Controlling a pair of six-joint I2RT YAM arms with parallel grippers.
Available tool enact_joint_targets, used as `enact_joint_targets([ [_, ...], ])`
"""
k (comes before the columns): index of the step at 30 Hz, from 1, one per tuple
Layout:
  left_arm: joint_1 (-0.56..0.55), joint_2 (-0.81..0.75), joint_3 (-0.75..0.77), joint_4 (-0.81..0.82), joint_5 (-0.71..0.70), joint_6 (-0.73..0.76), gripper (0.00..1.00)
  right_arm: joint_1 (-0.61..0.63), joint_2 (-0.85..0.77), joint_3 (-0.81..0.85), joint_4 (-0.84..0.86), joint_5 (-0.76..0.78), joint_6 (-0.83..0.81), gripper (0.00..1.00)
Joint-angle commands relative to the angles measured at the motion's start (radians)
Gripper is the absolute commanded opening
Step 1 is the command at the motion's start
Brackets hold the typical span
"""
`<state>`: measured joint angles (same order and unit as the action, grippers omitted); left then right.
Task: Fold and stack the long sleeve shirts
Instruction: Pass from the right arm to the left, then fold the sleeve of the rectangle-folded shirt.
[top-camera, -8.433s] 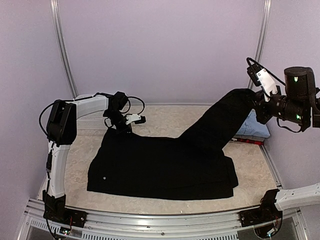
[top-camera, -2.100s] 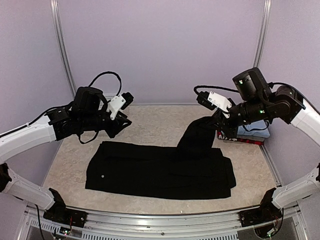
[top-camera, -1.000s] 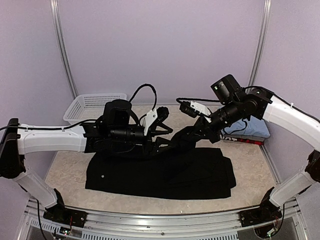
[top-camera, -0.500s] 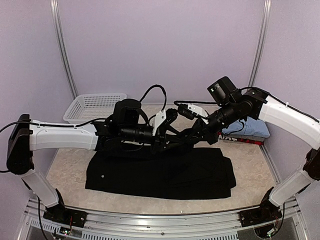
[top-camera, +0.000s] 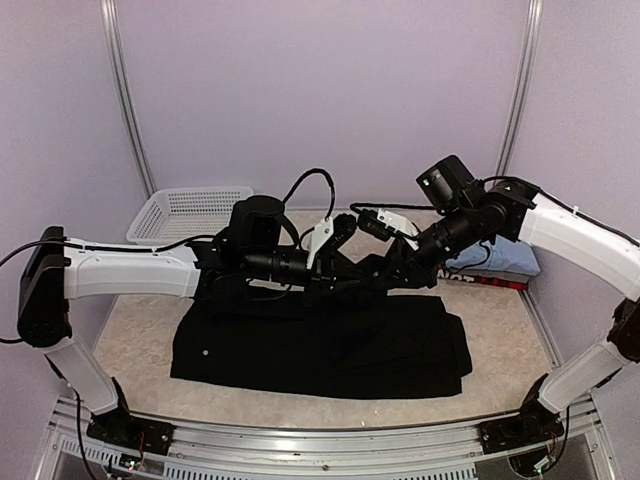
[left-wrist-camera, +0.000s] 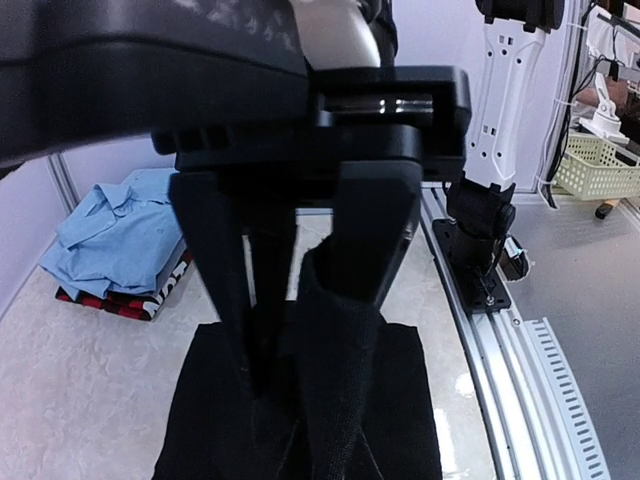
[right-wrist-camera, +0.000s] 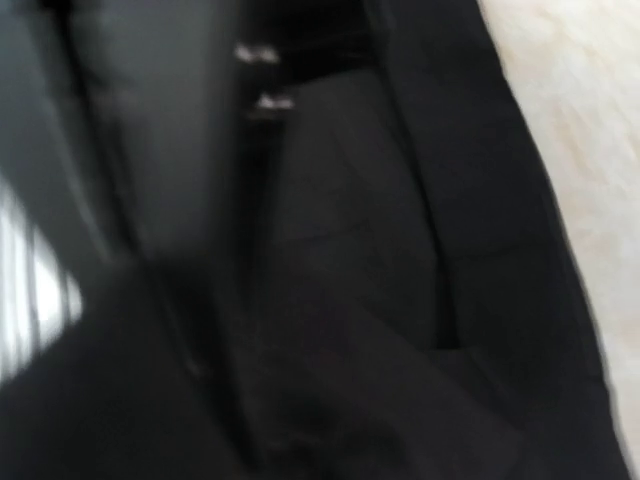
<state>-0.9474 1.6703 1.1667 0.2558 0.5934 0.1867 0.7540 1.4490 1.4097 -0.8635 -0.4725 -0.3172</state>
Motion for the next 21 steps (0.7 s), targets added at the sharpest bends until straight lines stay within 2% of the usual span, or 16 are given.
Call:
enact_joint_targets([
  [1, 0.01, 0.004, 0.016, 0.095, 0.047, -0.115, 0.0, -0.04, -0.068, -0.036, 0.046, 0.069, 0.057, 0.45],
  [3, 0.018, -0.008, 0.002, 0.129, 0.037, -0.175, 0.0, -0.075, -0.102, -0.062, 0.063, 0.09, 0.091, 0.61],
  [6, 0.034, -0.036, -0.044, 0.201, 0.007, -0.267, 0.0, -0.135, -0.153, -0.098, 0.082, 0.113, 0.139, 0.74],
  [12, 0.092, -0.099, -0.136, 0.262, -0.102, -0.41, 0.0, -0.174, -0.206, -0.149, 0.102, 0.144, 0.182, 0.78],
  [21, 0.183, -0.225, -0.364, 0.352, -0.334, -0.548, 0.0, -0.19, -0.148, -0.194, 0.146, 0.181, 0.219, 0.79],
])
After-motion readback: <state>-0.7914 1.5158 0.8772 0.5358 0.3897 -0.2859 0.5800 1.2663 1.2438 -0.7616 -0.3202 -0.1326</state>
